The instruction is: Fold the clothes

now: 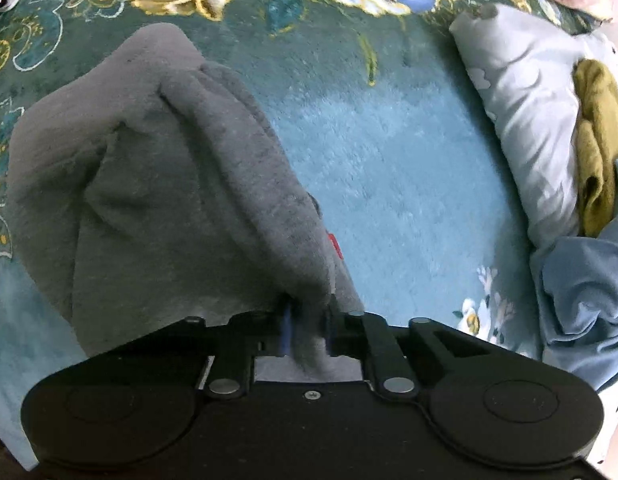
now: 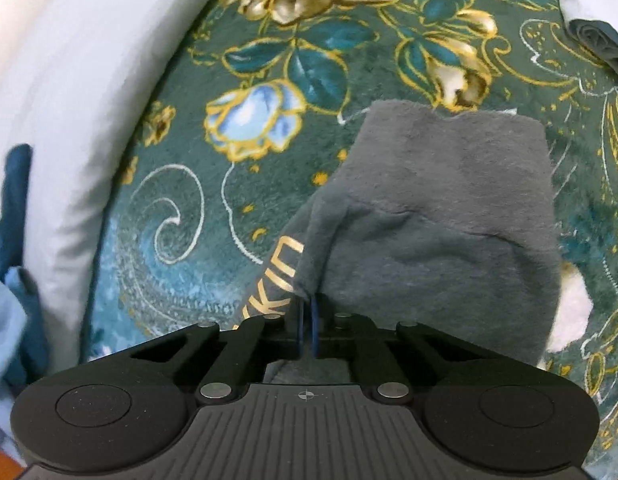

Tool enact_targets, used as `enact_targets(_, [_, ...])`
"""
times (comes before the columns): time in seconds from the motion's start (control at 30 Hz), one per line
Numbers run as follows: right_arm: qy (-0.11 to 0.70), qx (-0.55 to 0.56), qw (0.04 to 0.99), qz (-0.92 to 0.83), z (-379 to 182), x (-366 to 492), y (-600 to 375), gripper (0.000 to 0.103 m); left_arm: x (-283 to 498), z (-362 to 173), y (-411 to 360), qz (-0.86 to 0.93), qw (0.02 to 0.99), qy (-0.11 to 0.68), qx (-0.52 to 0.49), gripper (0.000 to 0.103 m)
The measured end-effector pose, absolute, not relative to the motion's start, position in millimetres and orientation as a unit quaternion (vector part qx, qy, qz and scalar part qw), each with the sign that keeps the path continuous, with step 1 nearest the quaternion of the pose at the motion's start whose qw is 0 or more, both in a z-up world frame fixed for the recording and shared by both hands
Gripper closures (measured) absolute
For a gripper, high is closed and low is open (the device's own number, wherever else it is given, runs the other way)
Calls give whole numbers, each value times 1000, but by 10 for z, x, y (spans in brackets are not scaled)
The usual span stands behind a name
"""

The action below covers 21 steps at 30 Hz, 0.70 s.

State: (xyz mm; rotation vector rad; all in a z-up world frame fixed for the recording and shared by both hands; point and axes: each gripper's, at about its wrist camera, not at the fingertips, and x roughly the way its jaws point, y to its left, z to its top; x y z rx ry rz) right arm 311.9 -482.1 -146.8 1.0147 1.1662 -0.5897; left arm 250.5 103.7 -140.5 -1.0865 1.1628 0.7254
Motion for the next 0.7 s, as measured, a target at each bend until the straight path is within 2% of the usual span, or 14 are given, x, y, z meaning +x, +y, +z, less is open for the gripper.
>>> enact_targets(0.17, [478,447,717,-238,-1162,3124,-4940,102,2522,-1263,1108,298,649,490,-500,95])
enact_targets(0.4, [521,420,711,-219,-1231,3273,-4976,101,2632,-1418,1141,294,640,492,-512,90])
enact_targets(0.47, [529,411,711,-214,-1245,3227,-4938,97,2618,-1412,1124,292,642,492,-510,90])
enact_targets(0.63, [531,448,677,-241,-1393,3224,-4975,78,2582,-1410,1127,290,642,491,-512,87])
enact_targets(0.7, [533,445,672,-257,-1433,3240,-4975,78,2578,-1406,1129,290,643,491,-512,86])
